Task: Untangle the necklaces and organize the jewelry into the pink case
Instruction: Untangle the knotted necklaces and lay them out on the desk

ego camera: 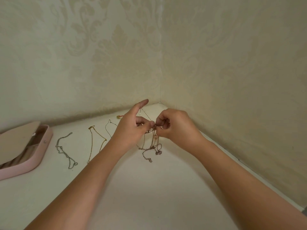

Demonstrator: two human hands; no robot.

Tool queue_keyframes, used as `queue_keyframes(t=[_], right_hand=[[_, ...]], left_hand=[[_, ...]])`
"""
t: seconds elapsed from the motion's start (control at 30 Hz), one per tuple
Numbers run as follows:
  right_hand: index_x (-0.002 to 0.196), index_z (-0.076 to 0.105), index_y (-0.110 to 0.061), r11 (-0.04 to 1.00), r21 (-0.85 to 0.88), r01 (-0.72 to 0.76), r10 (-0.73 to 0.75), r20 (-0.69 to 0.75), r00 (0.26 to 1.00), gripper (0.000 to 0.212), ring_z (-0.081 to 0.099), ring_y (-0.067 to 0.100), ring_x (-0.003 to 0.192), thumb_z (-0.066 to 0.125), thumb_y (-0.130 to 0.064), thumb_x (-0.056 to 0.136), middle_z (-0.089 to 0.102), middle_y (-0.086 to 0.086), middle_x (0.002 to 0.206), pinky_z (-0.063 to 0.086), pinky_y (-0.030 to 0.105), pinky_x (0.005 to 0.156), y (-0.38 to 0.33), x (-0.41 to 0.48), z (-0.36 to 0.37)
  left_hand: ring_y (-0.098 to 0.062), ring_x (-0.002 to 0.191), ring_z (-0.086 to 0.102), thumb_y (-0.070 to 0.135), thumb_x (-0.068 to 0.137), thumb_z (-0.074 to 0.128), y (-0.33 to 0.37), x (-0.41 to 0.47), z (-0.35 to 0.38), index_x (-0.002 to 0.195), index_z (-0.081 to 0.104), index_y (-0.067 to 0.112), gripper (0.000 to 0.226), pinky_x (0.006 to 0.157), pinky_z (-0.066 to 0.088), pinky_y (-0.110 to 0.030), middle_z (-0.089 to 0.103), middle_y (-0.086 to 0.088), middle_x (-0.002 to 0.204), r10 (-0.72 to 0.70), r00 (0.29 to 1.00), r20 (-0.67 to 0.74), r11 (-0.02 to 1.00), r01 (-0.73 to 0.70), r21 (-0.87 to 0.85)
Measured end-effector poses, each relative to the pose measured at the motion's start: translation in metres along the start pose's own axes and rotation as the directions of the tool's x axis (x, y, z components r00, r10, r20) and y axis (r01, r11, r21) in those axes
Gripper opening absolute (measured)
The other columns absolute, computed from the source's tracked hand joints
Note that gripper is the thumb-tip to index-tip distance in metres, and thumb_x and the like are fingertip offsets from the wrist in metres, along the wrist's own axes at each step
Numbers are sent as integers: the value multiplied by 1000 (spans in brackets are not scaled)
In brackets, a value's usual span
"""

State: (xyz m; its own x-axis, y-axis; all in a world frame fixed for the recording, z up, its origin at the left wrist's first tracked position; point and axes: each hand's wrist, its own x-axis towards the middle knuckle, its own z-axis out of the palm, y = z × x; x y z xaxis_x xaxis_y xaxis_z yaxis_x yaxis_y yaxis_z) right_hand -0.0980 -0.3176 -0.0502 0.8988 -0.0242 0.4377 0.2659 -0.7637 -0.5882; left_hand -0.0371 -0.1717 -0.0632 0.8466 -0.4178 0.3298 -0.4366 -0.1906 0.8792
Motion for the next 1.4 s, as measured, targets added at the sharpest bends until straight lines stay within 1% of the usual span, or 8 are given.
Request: queue_keyframes(t=[0.2, 0.37, 0.6, 0.73, 0.87, 1.07, 1.23, 1.4], right_hand=[[75, 54, -15, 998, -49, -28, 31, 73, 997, 15, 44, 4, 60, 66, -19, 84, 50, -9, 68, 34, 19, 55, 4, 2, -1], [69, 57, -15, 996, 78, -47, 40, 83, 996, 19, 44, 5, 56, 66, -15, 86, 53, -7, 63, 36, 17, 56, 9, 2, 0], [66, 63, -22, 932, 324, -160, 132, 108, 985, 27, 47, 8, 59, 65, -1, 83, 56, -7, 60, 39, 16, 59, 6, 5, -3], [74, 65, -15, 843, 479, -244, 185, 168, 968, 21, 55, 5, 59, 59, -1, 89, 61, 0, 72, 48, 17, 65, 7, 4, -1], [75, 62, -8, 740, 603, -298, 175, 255, 951, 20, 48, 5, 59, 55, -6, 94, 54, -1, 73, 48, 15, 62, 6, 4, -1], [71, 60, -15, 907, 383, -173, 92, 221, 971, 20, 48, 3, 55, 60, -7, 89, 52, -6, 62, 42, 14, 58, 4, 4, -2], [68, 59, -21, 952, 306, -20, 28, -22, 999, 21, 46, 2, 60, 64, -7, 83, 54, -11, 64, 38, 12, 60, 1, 5, 0], [68, 57, -12, 663, 705, -253, 242, 117, 963, 26, 46, 9, 63, 50, -6, 92, 51, -2, 65, 42, 21, 62, -3, 6, 2]], left_hand=[[-7, 47, 37, 4, 82, 72, 1, -2, 1, 135, 36, 43, 75, 60, 40, -21, 75, 5, 82, 25, 997, 72, 999, -23, -24], [-10, 48, 33, 2, 80, 73, -1, -3, 2, 134, 34, 46, 80, 64, 39, -28, 75, 7, 87, 7, 996, 91, 1000, -7, -3], [-7, 47, 40, 5, 82, 72, 0, -1, -3, 135, 43, 34, 67, 53, 38, -14, 70, 3, 77, -29, 998, 52, 998, 32, -58], [-21, 63, 44, 4, 83, 69, 3, -1, -1, 134, 45, 35, 64, 47, 34, -10, 64, 11, 69, -54, 998, 36, 995, 56, -82], [-7, 56, 46, 2, 85, 63, 6, -3, 0, 135, 45, 36, 63, 51, 33, -16, 63, 14, 68, -79, 997, 24, 984, 81, -156], [-6, 48, 33, 2, 90, 51, 9, -6, 6, 133, 49, 35, 54, 47, 25, -22, 41, 7, 60, -140, 990, 24, 928, 139, -347], [-5, 49, 30, 9, 96, 50, 13, -7, 4, 131, 51, 36, 45, 47, 25, -19, 43, 1, 70, -115, 990, 82, 897, 139, -420], [-3, 49, 39, 11, 95, 56, 12, -8, 4, 136, 44, 31, 48, 46, 32, -14, 52, 11, 61, -25, 995, 92, 966, 48, -255]])
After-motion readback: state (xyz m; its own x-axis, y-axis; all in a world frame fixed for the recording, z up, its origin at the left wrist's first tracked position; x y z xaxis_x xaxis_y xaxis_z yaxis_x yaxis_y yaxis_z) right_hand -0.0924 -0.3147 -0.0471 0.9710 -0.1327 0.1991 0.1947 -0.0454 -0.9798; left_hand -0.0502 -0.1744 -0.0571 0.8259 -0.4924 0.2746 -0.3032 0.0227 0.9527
